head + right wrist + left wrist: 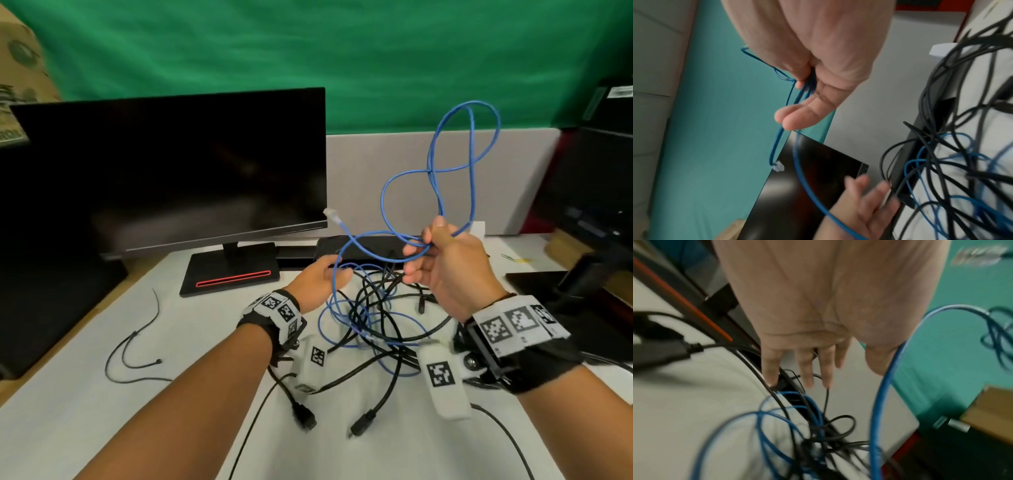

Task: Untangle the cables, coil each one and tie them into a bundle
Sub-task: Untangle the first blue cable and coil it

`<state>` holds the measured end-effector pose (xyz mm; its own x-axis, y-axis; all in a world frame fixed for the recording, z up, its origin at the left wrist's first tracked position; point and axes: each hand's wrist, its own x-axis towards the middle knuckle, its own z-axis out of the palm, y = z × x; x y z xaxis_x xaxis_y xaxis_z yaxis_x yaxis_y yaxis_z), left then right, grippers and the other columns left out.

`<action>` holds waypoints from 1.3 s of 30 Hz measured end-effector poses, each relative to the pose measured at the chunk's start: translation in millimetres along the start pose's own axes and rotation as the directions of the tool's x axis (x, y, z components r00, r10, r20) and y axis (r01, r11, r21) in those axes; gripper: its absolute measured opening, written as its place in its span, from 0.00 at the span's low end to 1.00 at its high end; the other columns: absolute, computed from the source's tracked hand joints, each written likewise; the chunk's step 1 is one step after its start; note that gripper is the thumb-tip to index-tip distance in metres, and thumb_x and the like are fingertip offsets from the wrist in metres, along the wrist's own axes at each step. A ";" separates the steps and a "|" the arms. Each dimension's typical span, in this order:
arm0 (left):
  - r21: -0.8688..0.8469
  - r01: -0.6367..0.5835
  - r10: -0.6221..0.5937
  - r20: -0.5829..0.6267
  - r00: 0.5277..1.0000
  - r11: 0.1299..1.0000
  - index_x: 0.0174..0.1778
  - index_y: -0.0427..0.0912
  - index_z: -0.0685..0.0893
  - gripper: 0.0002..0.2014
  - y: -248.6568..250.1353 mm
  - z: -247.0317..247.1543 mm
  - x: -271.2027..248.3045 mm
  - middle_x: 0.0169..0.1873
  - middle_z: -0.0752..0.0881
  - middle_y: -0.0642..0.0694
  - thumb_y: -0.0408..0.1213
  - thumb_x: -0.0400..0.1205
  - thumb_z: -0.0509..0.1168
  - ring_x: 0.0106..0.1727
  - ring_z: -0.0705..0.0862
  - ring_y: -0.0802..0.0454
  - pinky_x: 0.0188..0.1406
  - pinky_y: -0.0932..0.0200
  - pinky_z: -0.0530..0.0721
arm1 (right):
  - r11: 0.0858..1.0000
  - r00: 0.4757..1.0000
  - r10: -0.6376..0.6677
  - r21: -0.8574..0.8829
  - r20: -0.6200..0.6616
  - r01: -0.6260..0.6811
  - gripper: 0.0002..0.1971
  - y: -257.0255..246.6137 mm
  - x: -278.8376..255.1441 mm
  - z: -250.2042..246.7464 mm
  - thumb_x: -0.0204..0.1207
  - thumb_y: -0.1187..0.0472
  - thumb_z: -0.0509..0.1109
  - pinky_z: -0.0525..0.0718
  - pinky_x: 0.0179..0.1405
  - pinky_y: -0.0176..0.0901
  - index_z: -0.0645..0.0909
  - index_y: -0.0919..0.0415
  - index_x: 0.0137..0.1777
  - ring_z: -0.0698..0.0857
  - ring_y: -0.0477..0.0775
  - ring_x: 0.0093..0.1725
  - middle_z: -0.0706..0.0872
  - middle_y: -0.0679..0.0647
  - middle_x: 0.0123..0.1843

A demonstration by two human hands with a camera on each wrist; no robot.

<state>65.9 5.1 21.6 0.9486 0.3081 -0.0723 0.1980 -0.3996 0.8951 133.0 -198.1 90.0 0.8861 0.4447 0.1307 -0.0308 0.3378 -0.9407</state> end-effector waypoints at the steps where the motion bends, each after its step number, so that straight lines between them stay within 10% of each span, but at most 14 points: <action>1: -0.146 0.037 -0.031 0.046 0.998 0.989 0.74 0.45 0.78 0.23 7.5 4.4 -4.2 0.63 0.88 0.46 0.55 0.89 0.57 0.65 0.86 0.46 0.62 0.53 0.82 | 1.000 1.000 0.005 -0.002 -0.001 -0.005 0.19 3.5 -0.3 -0.6 0.91 0.53 0.52 0.84 0.18 0.41 0.71 0.60 0.40 0.82 0.51 0.19 0.83 0.62 0.35; 5: -0.553 0.125 -0.001 0.220 0.975 0.824 0.46 0.42 0.89 0.38 22.0 7.1 -21.3 0.32 0.87 0.41 0.69 0.84 0.44 0.43 0.91 0.37 0.47 0.41 0.89 | 0.999 1.000 0.017 -0.048 -0.019 -0.018 0.15 16.1 0.0 -4.6 0.90 0.58 0.57 0.88 0.26 0.43 0.75 0.63 0.42 0.88 0.55 0.26 0.87 0.64 0.41; 8: -0.647 0.032 0.081 0.145 0.986 0.762 0.41 0.44 0.81 0.23 28.9 -2.0 -33.3 0.23 0.65 0.51 0.60 0.87 0.55 0.21 0.70 0.53 0.30 0.44 0.89 | 0.990 0.999 0.052 -0.134 -0.015 -0.053 0.06 20.3 0.3 -11.6 0.87 0.66 0.63 0.89 0.27 0.46 0.76 0.62 0.47 0.88 0.57 0.27 0.87 0.65 0.42; 12: -0.680 -0.117 0.128 -0.034 0.991 0.723 0.44 0.46 0.81 0.12 35.2 -22.9 -44.7 0.26 0.62 0.53 0.46 0.90 0.58 0.21 0.59 0.58 0.21 0.63 0.72 | 0.935 0.984 0.176 -0.311 -0.019 -0.173 0.14 21.0 -1.1 -25.4 0.80 0.74 0.66 0.89 0.26 0.52 0.69 0.58 0.57 0.84 0.59 0.23 0.88 0.64 0.36; 18: -0.602 -0.223 0.189 -0.120 0.975 0.767 0.58 0.51 0.88 0.14 43.4 -39.8 -62.2 0.33 0.75 0.50 0.48 0.90 0.58 0.23 0.67 0.56 0.23 0.59 0.73 | 0.871 0.964 0.243 -0.462 0.107 -0.168 0.12 15.5 -15.1 -46.6 0.83 0.75 0.65 0.90 0.31 0.53 0.76 0.63 0.63 0.89 0.67 0.36 0.87 0.66 0.49; 22: -0.448 -0.145 0.090 -0.143 0.986 0.882 0.59 0.56 0.89 0.15 47.2 -21.0 -68.6 0.56 0.85 0.48 0.52 0.89 0.58 0.50 0.89 0.51 0.37 0.45 0.90 | 0.906 0.967 0.194 -0.408 0.166 -0.112 0.07 17.2 -27.2 -40.8 0.86 0.70 0.62 0.91 0.31 0.52 0.77 0.67 0.61 0.90 0.63 0.39 0.88 0.65 0.54; 28: -0.094 -0.119 0.108 -0.109 0.988 0.988 0.74 0.54 0.75 0.23 51.3 15.7 -68.9 0.70 0.79 0.50 0.51 0.83 0.68 0.67 0.82 0.52 0.55 0.55 0.84 | 0.971 0.963 0.194 -0.178 0.186 -0.161 0.08 19.2 -39.9 -21.0 0.89 0.65 0.57 0.89 0.27 0.47 0.78 0.63 0.57 0.93 0.66 0.38 0.91 0.63 0.49; 31: -0.030 -0.162 0.159 -0.085 0.984 0.986 0.78 0.48 0.69 0.32 55.6 22.2 -66.3 0.61 0.84 0.46 0.42 0.80 0.74 0.51 0.89 0.52 0.37 0.66 0.84 | 0.970 0.947 0.225 -0.144 0.230 -0.196 0.09 17.6 -40.7 -18.0 0.90 0.62 0.56 0.90 0.30 0.49 0.77 0.62 0.57 0.93 0.68 0.45 0.92 0.61 0.53; 34: -0.093 -0.188 0.169 -0.178 0.969 0.978 0.70 0.40 0.76 0.18 61.9 23.9 -64.2 0.34 0.86 0.45 0.32 0.85 0.68 0.32 0.87 0.52 0.26 0.57 0.85 | 0.961 0.955 0.225 -0.204 0.196 -0.185 0.09 17.6 -40.8 -16.3 0.90 0.62 0.58 0.89 0.30 0.50 0.79 0.60 0.54 0.93 0.67 0.45 0.93 0.58 0.52; 39: -0.162 -0.246 0.184 -0.323 0.928 0.956 0.49 0.35 0.83 0.07 66.5 1.8 -64.8 0.22 0.79 0.51 0.34 0.88 0.61 0.28 0.84 0.53 0.34 0.44 0.89 | 0.946 0.997 0.080 -0.315 -0.008 -0.078 0.09 14.1 -34.4 -28.2 0.86 0.70 0.60 0.89 0.36 0.54 0.79 0.61 0.46 0.88 0.58 0.33 0.88 0.60 0.39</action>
<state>18.1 -43.0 85.0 0.8371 0.4915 0.2401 -0.0841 -0.3181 0.9443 115.2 -232.1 63.5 0.8845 0.4636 0.0529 0.0473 0.0236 -0.9986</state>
